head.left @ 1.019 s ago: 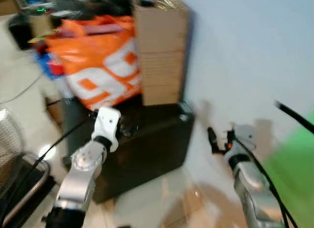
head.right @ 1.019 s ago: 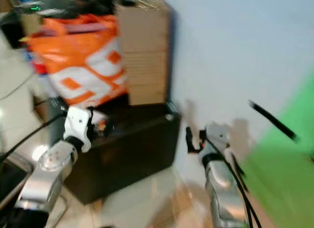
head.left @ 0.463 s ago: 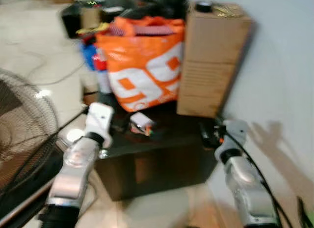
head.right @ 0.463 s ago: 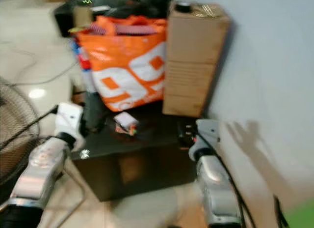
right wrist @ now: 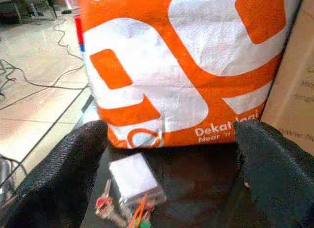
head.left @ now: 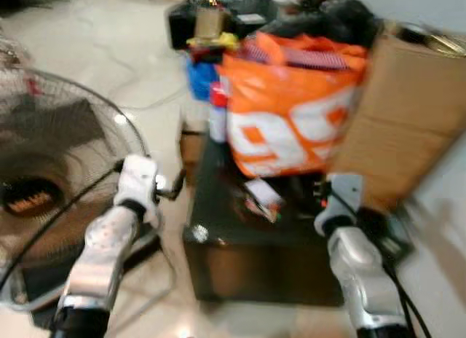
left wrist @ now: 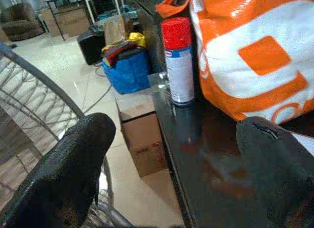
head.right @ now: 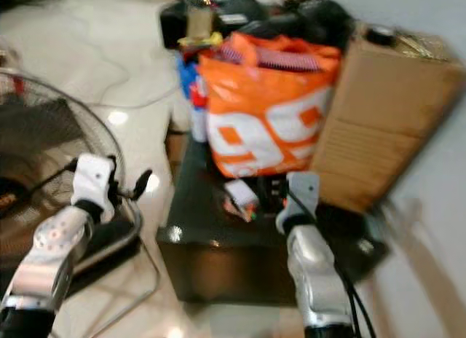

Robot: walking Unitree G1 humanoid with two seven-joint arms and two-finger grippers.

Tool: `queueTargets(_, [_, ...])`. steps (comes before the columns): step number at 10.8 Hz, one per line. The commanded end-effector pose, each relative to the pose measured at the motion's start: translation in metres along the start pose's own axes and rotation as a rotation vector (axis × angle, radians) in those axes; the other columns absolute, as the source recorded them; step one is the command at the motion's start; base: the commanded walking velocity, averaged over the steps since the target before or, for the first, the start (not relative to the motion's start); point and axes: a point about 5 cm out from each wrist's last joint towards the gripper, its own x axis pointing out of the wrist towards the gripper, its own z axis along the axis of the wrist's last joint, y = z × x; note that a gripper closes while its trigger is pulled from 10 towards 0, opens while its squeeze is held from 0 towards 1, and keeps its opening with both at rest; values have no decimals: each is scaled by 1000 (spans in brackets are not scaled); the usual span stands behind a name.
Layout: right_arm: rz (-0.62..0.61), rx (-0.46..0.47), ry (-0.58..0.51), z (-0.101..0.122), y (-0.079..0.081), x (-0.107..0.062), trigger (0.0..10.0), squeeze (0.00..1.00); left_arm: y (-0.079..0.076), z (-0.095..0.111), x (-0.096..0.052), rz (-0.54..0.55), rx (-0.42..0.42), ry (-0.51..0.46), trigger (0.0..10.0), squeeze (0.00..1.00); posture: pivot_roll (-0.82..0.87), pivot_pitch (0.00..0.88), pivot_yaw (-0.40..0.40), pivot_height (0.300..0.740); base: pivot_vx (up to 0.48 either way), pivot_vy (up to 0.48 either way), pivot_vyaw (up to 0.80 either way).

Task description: Hang keys on a hook

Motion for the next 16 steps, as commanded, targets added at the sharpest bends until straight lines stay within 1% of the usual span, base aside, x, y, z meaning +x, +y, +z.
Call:
queueTargets(1, [-61, 0, 21, -5, -16, -4, 10000, 1000, -11, 10, 5, -37, 8, -34, 10000, 0, -47, 0, 4, 740, 334, 0, 0])
queueTargets(3, [-60, -9, 31, -7, -17, -4, 10000, 1000, -11, 10, 6, -41, 10, -34, 10000, 0, -47, 0, 5, 740, 334, 0, 0])
queueTargets(6, [-43, -23, 44, -9, -13, -3, 10000, 1000, -11, 10, 6, -40, 8, -34, 10000, 0, -41, 0, -6, 740, 329, 0, 0])
queueTargets(7, [-19, -57, 69, -13, -12, -2, 10000, 1000, -12, 10, 5, -44, 8, -31, 10000, 0, -42, 0, -8, 740, 326, 0, 0])
queueTargets(8, [31, -127, 174, -26, -9, 0, 10000, 1000, -15, 8, 5, -72, 9, -18, 10000, 0, -44, 0, -11, 740, 0, 0, 0])
queueTargets(9, [68, -172, 255, -36, -9, 1, 10000, 1000, -20, 4, 5, -135, 26, 3, 10000, 0, -44, 0, -11, 740, 0, 0, 0])
queueTargets(10, [94, -177, 289, -41, -8, 1, 10000, 1000, -24, 2, 5, -201, 45, 22, 10000, 0, -44, 0, -16, 740, 0, 0, 0])
queueTargets(11, [131, -217, 348, -50, -11, 2, 10000, 1000, -35, -3, 4, -340, 90, 61, 10000, 0, -53, 0, -20, 740, 0, 0, 0])
queueTargets(12, [143, -223, 363, -52, -11, 2, 10000, 1000, -38, -4, 3, -380, 105, 74, 10000, 0, -61, 0, -19, 740, 0, 0, 0])
queueTargets(13, [234, -225, 431, -62, -5, 2, 10000, 1000, -49, -12, 1, -485, 142, 119, 10000, 0, -76, 0, -26, 740, 0, 0, 0])
queueTargets(14, [288, -241, 480, -71, 0, 2, 10000, 1000, -56, -19, -3, -554, 148, 162, 10000, 0, -83, 0, -30, 740, 0, 0, 0])
queueTargets(15, [359, -237, 531, -78, 7, 0, 10000, 1000, -61, -25, -7, -605, 133, 206, 10000, 0, -91, 0, -35, 740, 0, 0, 0])
queueTargets(16, [401, -196, 577, -84, 10, -4, 10000, 635, -64, -30, -13, -639, 134, 244, 10000, 0, -90, 0, -45, 740, 0, 0, 0])
